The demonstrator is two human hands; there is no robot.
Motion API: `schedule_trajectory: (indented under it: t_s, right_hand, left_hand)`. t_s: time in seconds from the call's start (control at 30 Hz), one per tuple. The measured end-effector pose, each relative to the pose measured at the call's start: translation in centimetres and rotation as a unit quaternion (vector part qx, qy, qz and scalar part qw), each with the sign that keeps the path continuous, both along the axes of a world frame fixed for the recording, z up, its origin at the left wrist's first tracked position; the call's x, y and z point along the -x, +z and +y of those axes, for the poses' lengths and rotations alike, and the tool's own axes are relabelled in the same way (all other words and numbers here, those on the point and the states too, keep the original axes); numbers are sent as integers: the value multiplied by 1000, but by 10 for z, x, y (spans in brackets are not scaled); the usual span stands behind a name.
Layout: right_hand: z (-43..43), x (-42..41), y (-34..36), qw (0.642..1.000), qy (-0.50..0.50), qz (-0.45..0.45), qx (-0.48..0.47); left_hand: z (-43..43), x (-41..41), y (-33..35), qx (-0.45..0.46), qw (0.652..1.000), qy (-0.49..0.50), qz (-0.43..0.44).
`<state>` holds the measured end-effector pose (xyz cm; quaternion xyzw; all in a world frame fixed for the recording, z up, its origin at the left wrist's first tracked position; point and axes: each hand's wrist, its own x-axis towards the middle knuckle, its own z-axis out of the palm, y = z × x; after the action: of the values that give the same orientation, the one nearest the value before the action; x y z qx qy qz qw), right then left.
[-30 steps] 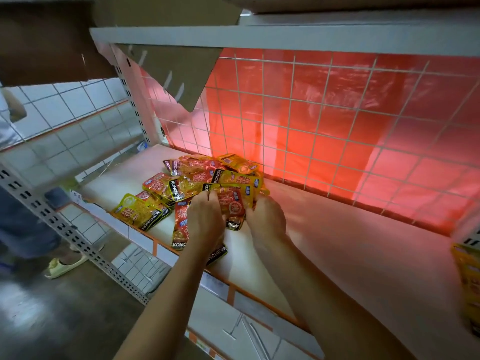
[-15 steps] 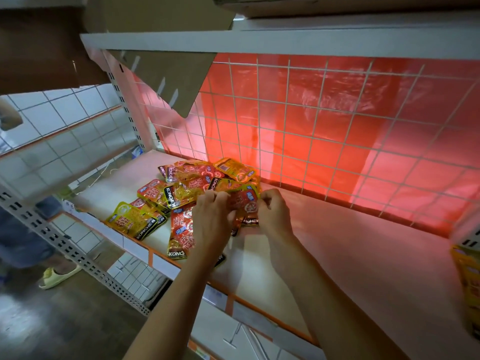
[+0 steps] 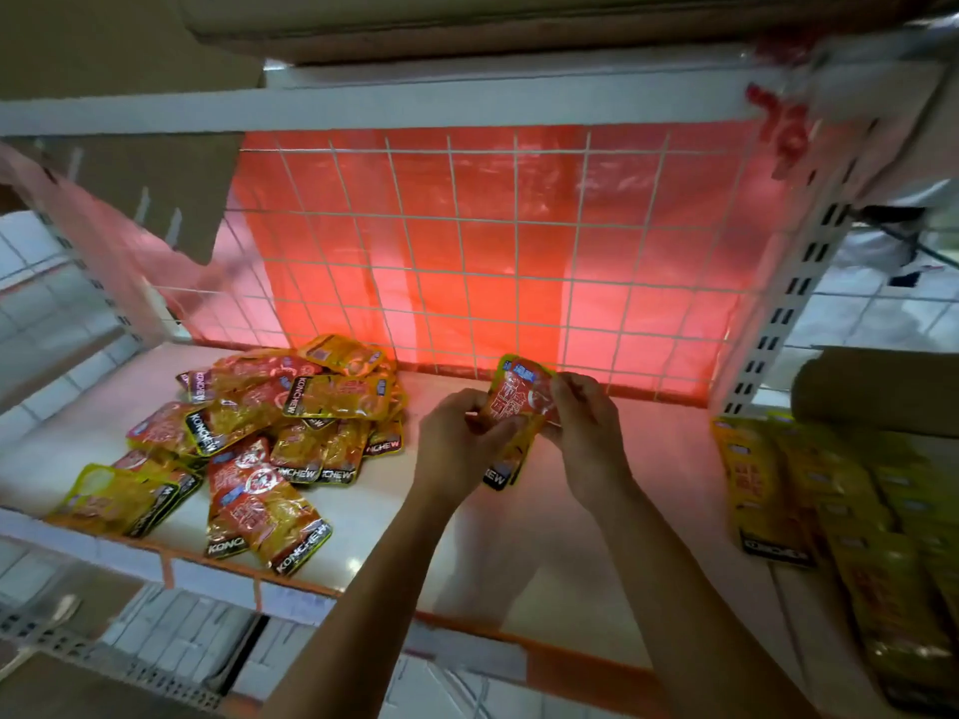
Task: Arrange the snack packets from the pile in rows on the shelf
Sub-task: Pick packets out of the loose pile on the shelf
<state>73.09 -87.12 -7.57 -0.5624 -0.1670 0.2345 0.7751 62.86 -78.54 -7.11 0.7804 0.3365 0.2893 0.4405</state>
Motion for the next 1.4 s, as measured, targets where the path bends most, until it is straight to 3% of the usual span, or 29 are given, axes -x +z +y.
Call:
schedule_trajectory:
  t_s: [0.13, 0.27, 0.47, 0.53, 0.67, 0.9, 1.17, 1.4]
  right_hand:
    - [-42, -16, -4, 998, -24, 39, 34]
    - [-78, -28, -8, 995, -35, 25, 87]
    - [-136, -54, -1, 989, -116, -11, 93]
    - [-153, -62, 0, 982, -149, -24, 111]
    - [-189, -85, 0, 959, -210, -23, 191]
    - [-244, -118, 5, 940, -265, -11, 214]
    - [-270, -130, 3, 944, -243, 2, 226]
    - [-287, -131, -4, 943, -227, 3, 243]
  left_hand:
    - [-44, -35, -1, 15, 1000, -3, -15]
    - [-88, -63, -1, -87, 996, 14, -11]
    - [-144, -87, 0, -183, 978, -81, -57]
    - [-157, -94, -3, -163, 979, -102, -61]
    - [-175, -108, -12, -39, 993, -100, -38]
    - [-199, -108, -28, 83, 991, -101, 10]
    - [-220, -106, -37, 53, 990, -109, 72]
    - [-233, -109, -42, -90, 982, -63, 153]
